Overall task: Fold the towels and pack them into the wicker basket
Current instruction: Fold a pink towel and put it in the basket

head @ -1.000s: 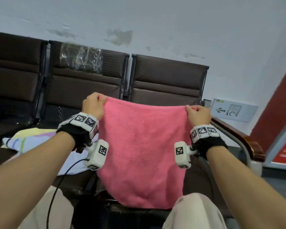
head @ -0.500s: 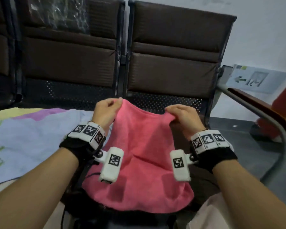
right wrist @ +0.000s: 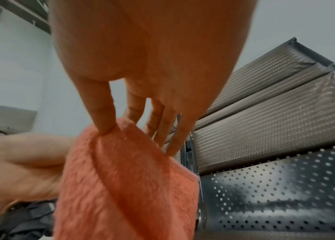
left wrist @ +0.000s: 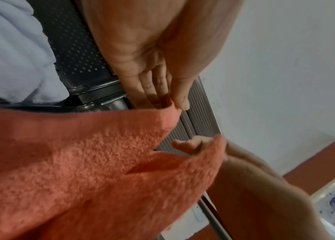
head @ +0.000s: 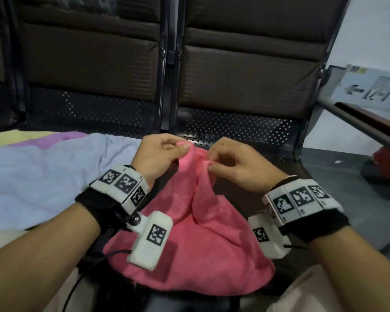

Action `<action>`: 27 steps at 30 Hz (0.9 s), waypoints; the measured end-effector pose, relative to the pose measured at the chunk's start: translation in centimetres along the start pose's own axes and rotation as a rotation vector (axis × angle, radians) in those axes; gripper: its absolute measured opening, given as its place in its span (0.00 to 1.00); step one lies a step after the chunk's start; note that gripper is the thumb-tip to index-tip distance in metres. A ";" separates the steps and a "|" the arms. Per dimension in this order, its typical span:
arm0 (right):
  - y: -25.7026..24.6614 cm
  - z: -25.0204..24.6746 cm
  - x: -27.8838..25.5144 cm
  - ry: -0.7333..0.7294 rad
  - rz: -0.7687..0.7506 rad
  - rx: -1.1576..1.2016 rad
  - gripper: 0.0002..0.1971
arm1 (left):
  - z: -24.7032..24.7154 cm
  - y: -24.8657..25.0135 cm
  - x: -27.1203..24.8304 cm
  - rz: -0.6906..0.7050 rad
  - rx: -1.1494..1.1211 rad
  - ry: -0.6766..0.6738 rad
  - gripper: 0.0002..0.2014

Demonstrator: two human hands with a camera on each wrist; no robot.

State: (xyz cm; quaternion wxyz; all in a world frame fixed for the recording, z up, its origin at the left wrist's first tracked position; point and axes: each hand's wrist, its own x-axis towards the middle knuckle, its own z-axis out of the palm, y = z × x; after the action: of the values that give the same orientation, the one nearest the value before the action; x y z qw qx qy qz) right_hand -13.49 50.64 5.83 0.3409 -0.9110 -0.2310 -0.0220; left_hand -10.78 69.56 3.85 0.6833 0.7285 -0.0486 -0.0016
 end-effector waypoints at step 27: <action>-0.2 0.2 0.1 -0.121 0.085 -0.095 0.19 | -1.8 1.2 -2.0 0.032 0.044 -0.163 0.11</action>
State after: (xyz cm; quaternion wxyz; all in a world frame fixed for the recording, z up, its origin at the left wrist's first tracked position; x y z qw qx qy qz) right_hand -13.49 50.97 5.80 0.2832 -0.9348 -0.2110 0.0367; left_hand -12.77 71.40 4.99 0.6609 0.7399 -0.1159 -0.0488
